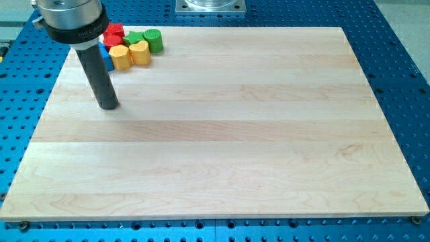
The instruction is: Place the triangle in between the yellow blocks
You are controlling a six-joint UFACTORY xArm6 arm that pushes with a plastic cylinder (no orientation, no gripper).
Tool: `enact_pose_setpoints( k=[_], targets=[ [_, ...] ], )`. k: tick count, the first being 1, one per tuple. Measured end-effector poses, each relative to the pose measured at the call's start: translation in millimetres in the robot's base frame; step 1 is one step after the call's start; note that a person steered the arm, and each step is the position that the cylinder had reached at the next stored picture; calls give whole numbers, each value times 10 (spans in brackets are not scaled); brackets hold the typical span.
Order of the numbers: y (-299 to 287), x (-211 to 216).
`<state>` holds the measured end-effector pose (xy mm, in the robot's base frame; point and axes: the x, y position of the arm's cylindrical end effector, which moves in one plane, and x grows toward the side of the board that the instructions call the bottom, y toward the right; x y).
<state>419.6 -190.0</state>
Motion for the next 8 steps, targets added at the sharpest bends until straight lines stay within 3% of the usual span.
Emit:
enact_pose_setpoints(
  k=[1, 3, 5, 8],
  targets=[
    [-236, 212],
    [-222, 242],
    [-728, 193],
    [-1143, -318]
  ],
)
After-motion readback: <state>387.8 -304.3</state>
